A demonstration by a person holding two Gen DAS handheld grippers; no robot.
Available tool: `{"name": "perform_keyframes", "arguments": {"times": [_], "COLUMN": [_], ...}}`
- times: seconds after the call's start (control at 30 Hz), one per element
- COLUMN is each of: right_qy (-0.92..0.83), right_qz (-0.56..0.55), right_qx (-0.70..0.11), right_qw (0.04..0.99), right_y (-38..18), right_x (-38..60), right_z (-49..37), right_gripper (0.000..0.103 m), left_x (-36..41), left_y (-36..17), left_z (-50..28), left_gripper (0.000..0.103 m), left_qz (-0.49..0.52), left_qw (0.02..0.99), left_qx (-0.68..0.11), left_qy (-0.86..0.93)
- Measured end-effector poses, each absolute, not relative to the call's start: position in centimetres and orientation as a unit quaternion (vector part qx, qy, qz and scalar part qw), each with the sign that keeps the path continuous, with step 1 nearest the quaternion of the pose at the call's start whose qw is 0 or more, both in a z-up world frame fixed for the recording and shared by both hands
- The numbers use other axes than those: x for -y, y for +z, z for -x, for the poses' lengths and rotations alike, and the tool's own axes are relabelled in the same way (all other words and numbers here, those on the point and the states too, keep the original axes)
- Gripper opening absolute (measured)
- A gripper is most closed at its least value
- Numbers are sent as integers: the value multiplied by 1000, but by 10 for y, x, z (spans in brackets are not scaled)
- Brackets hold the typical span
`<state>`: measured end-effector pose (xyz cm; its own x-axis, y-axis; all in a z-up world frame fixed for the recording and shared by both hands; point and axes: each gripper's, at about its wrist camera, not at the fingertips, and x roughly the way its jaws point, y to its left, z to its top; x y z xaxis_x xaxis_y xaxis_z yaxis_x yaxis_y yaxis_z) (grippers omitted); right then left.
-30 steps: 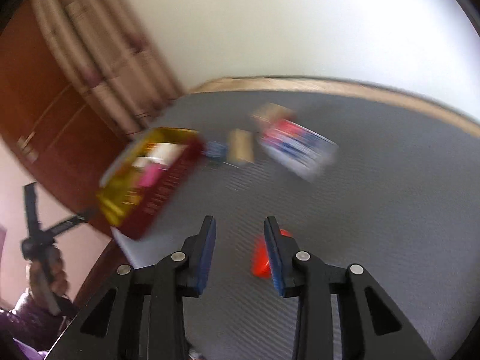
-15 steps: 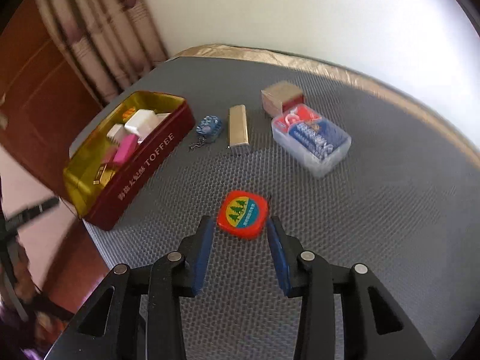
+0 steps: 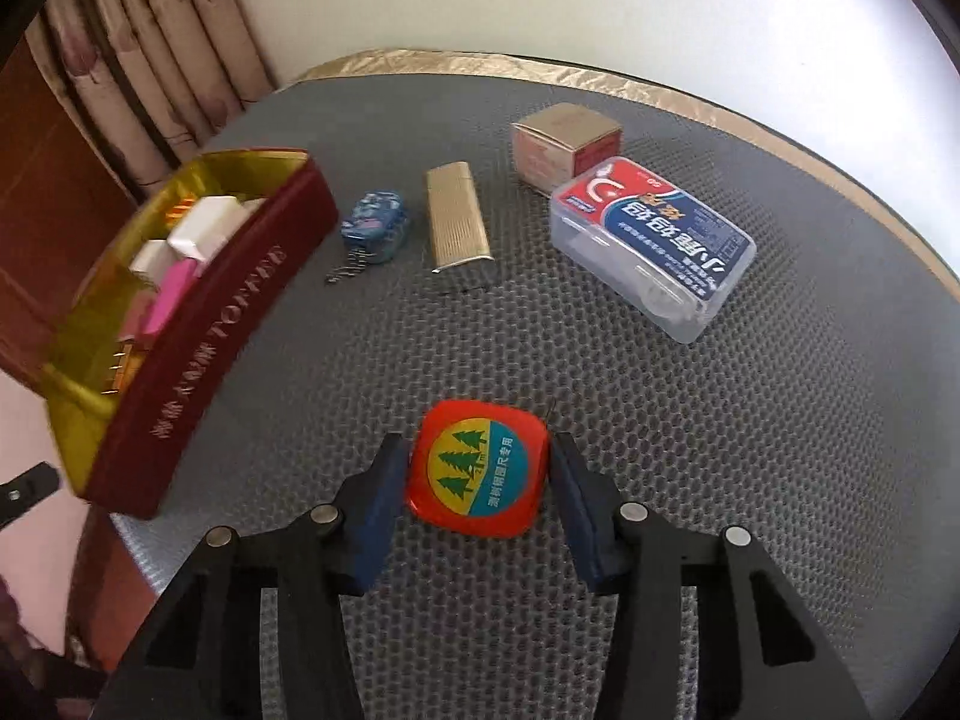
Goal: Organize rigid objects
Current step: 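Lower the tape measure into the tin and open the right gripper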
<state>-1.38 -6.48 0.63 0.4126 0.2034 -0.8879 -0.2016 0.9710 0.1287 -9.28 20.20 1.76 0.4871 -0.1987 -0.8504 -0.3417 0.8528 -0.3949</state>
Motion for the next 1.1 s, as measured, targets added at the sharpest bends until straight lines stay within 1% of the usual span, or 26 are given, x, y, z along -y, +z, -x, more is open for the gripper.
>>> {"name": "perform_keyframes", "arguments": {"times": [0.07,0.17,0.27,0.33,0.4,0.6,0.9,1.1], "right_qy": [131,175,223,256,275,270,245,228], "right_qz": [12,-13,-16,-14,3,56,45,30], "right_qx": [-513,-482,-463,-462,-463,-481,-497,-486], "right_qw": [848,859,858,849,843,832,831,843], "right_y": [22,64,94,103,101,64,44,40], "right_x": [60,45,13,-17,-44,-101,-104,-108], "right_z": [14,7,-8,-25,-41,-69,-90,-98], "right_gripper": [45,45,45,45,45,45,45,48], "left_x": [-203,-204,-204,-202,-200,-197,-204,-198], "left_y": [17,16,16,18,20,24,17,17], "left_z": [94,93,93,93,94,93,90,88], "left_gripper": [51,51,51,51,51,51,51,51], "left_qz": [275,283,283,274,263,227,238,213], "left_qw": [818,814,814,817,822,832,822,825], "left_qx": [-504,-506,-505,-505,-503,-503,-514,-519], "left_qy": [42,41,37,39,43,53,57,62]}}
